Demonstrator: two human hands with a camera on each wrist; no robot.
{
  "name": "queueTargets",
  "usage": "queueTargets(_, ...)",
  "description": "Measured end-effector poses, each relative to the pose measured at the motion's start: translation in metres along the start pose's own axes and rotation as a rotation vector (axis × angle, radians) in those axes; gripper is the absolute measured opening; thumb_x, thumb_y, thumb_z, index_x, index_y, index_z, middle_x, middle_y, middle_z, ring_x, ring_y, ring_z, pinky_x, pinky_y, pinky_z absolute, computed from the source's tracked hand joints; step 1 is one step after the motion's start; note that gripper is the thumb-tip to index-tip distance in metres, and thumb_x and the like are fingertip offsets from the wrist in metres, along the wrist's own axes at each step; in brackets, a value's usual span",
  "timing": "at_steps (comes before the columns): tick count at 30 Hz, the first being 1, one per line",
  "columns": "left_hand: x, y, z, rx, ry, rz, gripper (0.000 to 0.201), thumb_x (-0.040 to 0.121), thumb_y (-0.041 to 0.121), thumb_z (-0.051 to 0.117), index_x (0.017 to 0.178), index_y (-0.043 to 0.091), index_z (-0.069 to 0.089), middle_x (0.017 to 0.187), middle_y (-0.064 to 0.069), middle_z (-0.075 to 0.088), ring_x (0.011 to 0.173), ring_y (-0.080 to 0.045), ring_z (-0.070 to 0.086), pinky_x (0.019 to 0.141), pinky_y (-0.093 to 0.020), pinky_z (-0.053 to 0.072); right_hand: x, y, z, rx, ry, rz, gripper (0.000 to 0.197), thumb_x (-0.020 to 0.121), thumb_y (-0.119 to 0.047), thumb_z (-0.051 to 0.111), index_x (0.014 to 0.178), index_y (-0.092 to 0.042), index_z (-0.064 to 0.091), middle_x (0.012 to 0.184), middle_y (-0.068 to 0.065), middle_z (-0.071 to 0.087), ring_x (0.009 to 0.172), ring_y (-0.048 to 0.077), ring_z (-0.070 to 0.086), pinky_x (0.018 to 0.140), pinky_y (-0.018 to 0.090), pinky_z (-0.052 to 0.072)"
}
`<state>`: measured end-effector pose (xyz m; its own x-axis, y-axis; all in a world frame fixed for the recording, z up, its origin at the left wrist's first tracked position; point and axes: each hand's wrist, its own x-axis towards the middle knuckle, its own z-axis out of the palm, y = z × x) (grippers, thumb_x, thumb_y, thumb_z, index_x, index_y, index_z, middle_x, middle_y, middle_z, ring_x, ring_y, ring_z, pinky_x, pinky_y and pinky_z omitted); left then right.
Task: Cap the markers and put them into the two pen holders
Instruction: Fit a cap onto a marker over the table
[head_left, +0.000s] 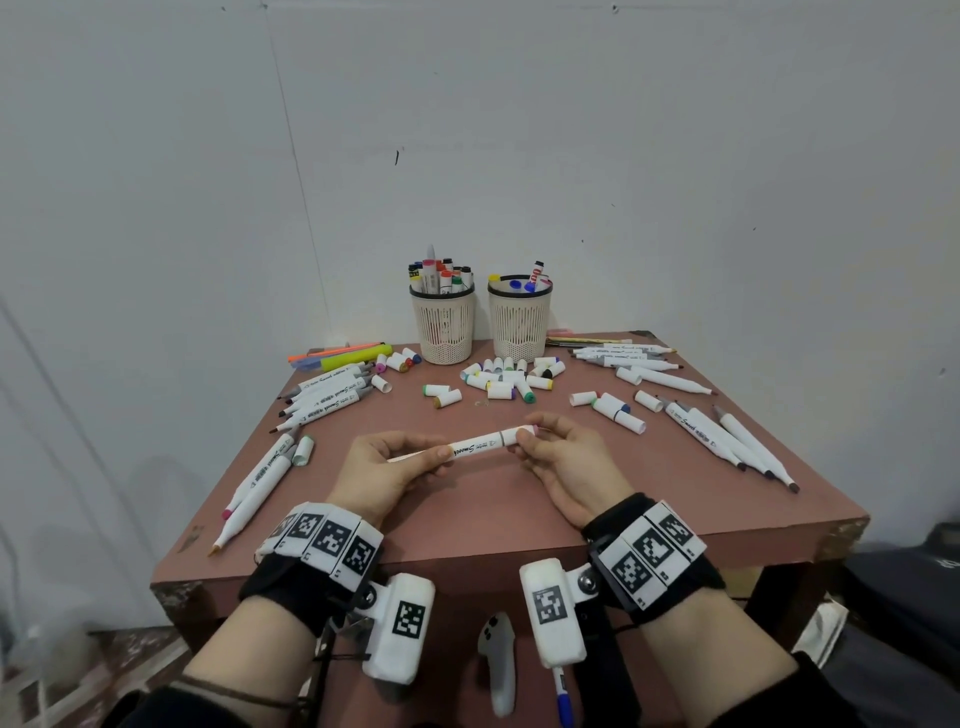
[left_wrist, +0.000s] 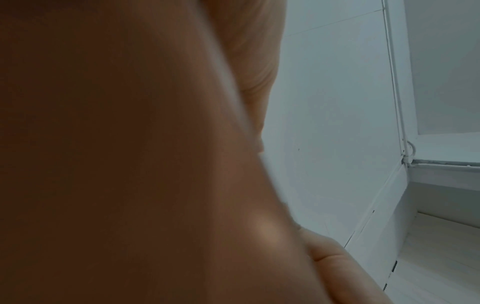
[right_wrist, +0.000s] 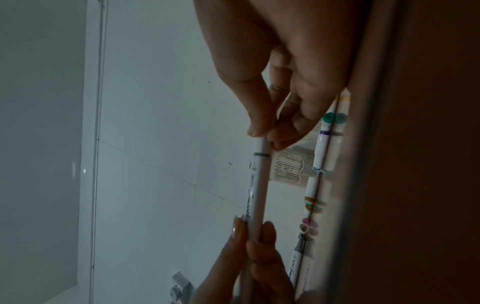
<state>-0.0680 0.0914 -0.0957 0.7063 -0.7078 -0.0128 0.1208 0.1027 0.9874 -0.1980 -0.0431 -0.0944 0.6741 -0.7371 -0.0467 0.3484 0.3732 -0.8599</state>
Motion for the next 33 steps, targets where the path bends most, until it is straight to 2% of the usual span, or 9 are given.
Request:
queueTargets(8, -0.001, 0.001, 0.001, -0.006, 0.008, -0.006, 0.006, 0.080, -0.007, 0.065, 0.083, -0.003, 0.068, 0.060, -0.010, 0.068, 0.044, -0.006, 0.056, 0.045, -0.012, 0.048, -0.001, 0.001, 0.002, -0.120, -0.011, -0.014, 0.022, 0.087, 0.017, 0.050, 0.083, -0.004, 0.055, 0.080, 0.013, 0.059, 0.064, 0.016, 0.061, 0.057, 0.014, 0.052)
queueTargets(13, -0.003, 0.003, 0.003, 0.003, 0.008, 0.015, 0.006, 0.078, -0.005, 0.067, 0.085, -0.003, 0.068, 0.063, -0.012, 0.068, 0.046, -0.007, 0.057, 0.047, -0.012, 0.048, -0.002, 0.000, 0.005, -0.020, 0.000, -0.023, 0.018, 0.088, 0.014, 0.051, 0.087, -0.004, 0.056, 0.079, 0.011, 0.059, 0.068, 0.017, 0.060, 0.057, 0.015, 0.052)
queueTargets(17, -0.006, 0.005, 0.003, 0.047, 0.047, 0.011, 0.011, 0.072, 0.007, 0.076, 0.081, 0.002, 0.070, 0.065, -0.011, 0.066, 0.049, -0.010, 0.056, 0.049, -0.016, 0.047, -0.003, -0.001, 0.007, 0.071, 0.027, -0.033, 0.017, 0.087, 0.014, 0.052, 0.089, -0.003, 0.057, 0.081, 0.012, 0.057, 0.068, 0.018, 0.057, 0.060, 0.017, 0.054)
queueTargets(19, -0.008, 0.006, 0.003, 0.107, 0.093, 0.007, 0.016, 0.068, 0.016, 0.080, 0.077, 0.006, 0.071, 0.060, -0.006, 0.065, 0.050, -0.012, 0.052, 0.050, -0.019, 0.045, -0.004, -0.002, 0.008, 0.074, 0.043, -0.036, 0.017, 0.087, 0.013, 0.052, 0.089, -0.003, 0.057, 0.080, 0.012, 0.057, 0.068, 0.017, 0.056, 0.060, 0.016, 0.054)
queueTargets(22, -0.015, 0.011, 0.003, 0.235, 0.117, 0.044, 0.016, 0.072, 0.018, 0.080, 0.077, 0.007, 0.070, 0.058, -0.002, 0.065, 0.050, -0.009, 0.052, 0.050, -0.017, 0.043, -0.006, -0.003, 0.010, 0.071, 0.044, -0.046, 0.018, 0.087, 0.013, 0.053, 0.089, -0.003, 0.059, 0.078, 0.010, 0.058, 0.067, 0.016, 0.056, 0.059, 0.016, 0.053)
queueTargets(26, -0.032, 0.026, -0.005, 0.366, 0.017, 0.101, 0.014, 0.072, 0.008, 0.079, 0.081, 0.007, 0.069, 0.065, 0.000, 0.067, 0.057, -0.006, 0.058, 0.058, -0.016, 0.047, -0.010, -0.006, 0.009, 0.067, -0.002, -0.091, 0.016, 0.088, 0.011, 0.053, 0.091, -0.003, 0.059, 0.080, 0.010, 0.060, 0.068, 0.015, 0.059, 0.064, 0.017, 0.054)
queueTargets(28, -0.041, 0.038, -0.015, 0.458, -0.049, 0.124, 0.016, 0.072, 0.004, 0.078, 0.085, 0.006, 0.069, 0.064, 0.004, 0.068, 0.055, -0.002, 0.059, 0.056, -0.013, 0.046, -0.012, -0.010, 0.008, 0.013, -0.037, -0.146, 0.017, 0.088, 0.009, 0.054, 0.100, 0.000, 0.060, 0.079, 0.009, 0.063, 0.065, 0.012, 0.060, 0.065, 0.017, 0.054)
queueTargets(30, -0.047, 0.053, -0.029, 0.547, -0.079, 0.155, 0.015, 0.073, 0.002, 0.077, 0.085, 0.008, 0.070, 0.064, 0.005, 0.069, 0.057, -0.002, 0.061, 0.060, -0.010, 0.048, -0.013, -0.018, 0.010, -0.077, -0.068, -0.211, 0.023, 0.087, 0.008, 0.056, 0.109, 0.002, 0.061, 0.080, 0.009, 0.066, 0.065, 0.012, 0.062, 0.068, 0.019, 0.055)
queueTargets(33, -0.048, 0.077, -0.054, 0.691, -0.050, 0.207, 0.017, 0.073, 0.003, 0.078, 0.078, 0.017, 0.070, 0.068, 0.003, 0.070, 0.063, -0.001, 0.062, 0.067, -0.012, 0.048, -0.018, -0.036, 0.021, -0.249, -0.100, -0.324, 0.021, 0.086, 0.008, 0.058, 0.102, -0.004, 0.064, 0.085, 0.010, 0.067, 0.069, 0.012, 0.065, 0.070, 0.019, 0.056)
